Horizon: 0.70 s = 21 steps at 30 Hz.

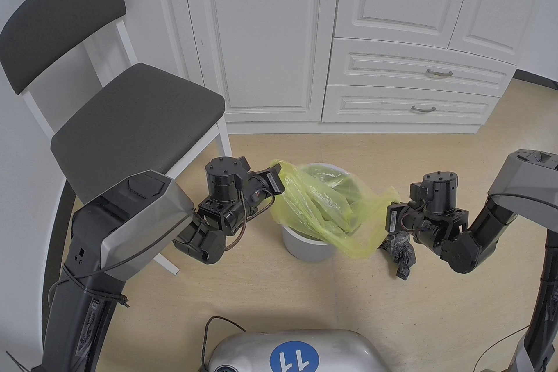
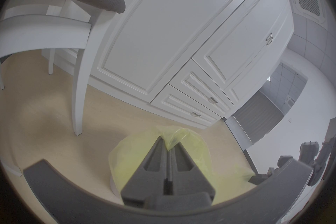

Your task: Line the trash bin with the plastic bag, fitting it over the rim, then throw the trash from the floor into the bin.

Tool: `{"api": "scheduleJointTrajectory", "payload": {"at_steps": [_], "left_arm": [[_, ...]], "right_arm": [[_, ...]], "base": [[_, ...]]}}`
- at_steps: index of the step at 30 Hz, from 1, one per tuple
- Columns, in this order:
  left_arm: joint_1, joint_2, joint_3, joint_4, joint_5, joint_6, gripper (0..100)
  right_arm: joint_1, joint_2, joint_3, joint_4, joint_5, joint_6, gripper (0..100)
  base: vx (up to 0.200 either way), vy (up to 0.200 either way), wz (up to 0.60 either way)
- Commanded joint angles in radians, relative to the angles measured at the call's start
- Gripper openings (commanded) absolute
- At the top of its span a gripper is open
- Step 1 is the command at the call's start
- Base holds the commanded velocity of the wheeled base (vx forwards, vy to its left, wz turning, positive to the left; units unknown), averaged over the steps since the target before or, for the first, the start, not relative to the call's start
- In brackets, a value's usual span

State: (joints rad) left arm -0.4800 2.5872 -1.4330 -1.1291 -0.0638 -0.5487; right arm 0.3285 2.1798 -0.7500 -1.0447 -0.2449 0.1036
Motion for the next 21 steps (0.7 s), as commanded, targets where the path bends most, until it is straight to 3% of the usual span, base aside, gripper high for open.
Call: {"api": "scheduleJointTrajectory", "payload": {"at_steps": [1,8,12,15,16,17,18,21], "left_arm": [[0.015,-0.015,0.0,-0.001,-0.001,0.0,0],[0.018,-0.024,0.023,-0.018,-0.022,0.001,0],[0.029,-0.041,0.069,-0.063,-0.051,0.013,0],[0.054,-0.087,0.192,-0.073,-0.166,0.089,0],[0.054,-0.087,0.192,-0.073,-0.166,0.089,0],[0.083,-0.113,0.284,-0.093,-0.281,0.167,0],[0.093,-0.116,0.316,-0.115,-0.326,0.196,0],[0.113,-0.114,0.375,-0.178,-0.392,0.271,0]], "right_arm": [[-0.006,0.008,0.051,0.0,-0.004,-0.056,0],[-0.048,0.018,0.107,-0.003,-0.057,-0.2,0],[-0.057,0.035,0.109,-0.003,-0.067,-0.213,0],[-0.062,0.037,0.109,-0.003,-0.067,-0.214,0],[-0.062,0.037,0.109,-0.003,-0.067,-0.214,0],[-0.062,0.037,0.11,-0.003,-0.067,-0.217,0],[-0.063,0.037,0.11,-0.003,-0.067,-0.219,0],[-0.066,0.035,0.11,-0.003,-0.067,-0.22,0]], "base": [[0.0,0.0,0.0],[0.0,0.0,0.0],[0.0,0.0,0.0],[0.0,0.0,0.0],[0.0,0.0,0.0],[0.0,0.0,0.0],[0.0,0.0,0.0],[0.0,0.0,0.0]]}}
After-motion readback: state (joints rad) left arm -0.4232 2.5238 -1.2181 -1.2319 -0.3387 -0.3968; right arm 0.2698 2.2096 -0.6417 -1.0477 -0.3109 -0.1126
